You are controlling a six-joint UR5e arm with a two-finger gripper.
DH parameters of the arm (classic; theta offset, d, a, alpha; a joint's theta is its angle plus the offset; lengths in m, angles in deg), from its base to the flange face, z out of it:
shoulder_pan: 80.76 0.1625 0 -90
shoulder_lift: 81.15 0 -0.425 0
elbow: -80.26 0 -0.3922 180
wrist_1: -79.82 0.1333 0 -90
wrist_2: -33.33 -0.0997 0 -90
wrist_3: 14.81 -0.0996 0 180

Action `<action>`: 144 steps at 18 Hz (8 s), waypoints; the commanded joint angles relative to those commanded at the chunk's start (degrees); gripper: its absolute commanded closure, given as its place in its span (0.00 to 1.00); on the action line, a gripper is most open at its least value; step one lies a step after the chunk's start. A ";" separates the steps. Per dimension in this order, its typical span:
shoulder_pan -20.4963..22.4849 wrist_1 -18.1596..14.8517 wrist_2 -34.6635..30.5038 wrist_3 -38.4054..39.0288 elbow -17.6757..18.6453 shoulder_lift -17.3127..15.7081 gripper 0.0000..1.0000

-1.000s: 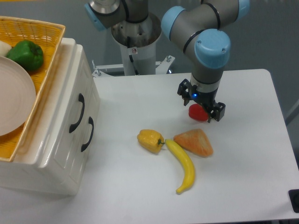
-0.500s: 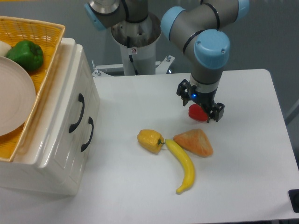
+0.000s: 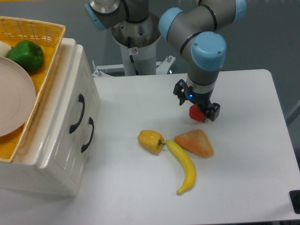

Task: Slide the top white drawer open
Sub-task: 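Move the gripper toward the upper drawer's black handle, then lower the gripper and hook the upper drawer's black handle, then pull the upper white drawer outward along its slides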

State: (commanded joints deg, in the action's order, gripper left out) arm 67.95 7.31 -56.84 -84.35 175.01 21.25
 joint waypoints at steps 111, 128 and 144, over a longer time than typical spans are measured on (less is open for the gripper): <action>-18.64 -8.17 13.71 49.85 -4.04 0.44 0.00; -12.48 -8.35 13.36 43.88 -5.71 0.97 0.00; -7.39 -8.26 13.45 40.54 -5.71 1.67 0.00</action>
State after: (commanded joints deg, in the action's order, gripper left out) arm 60.57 -0.95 -43.39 -43.81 169.29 22.91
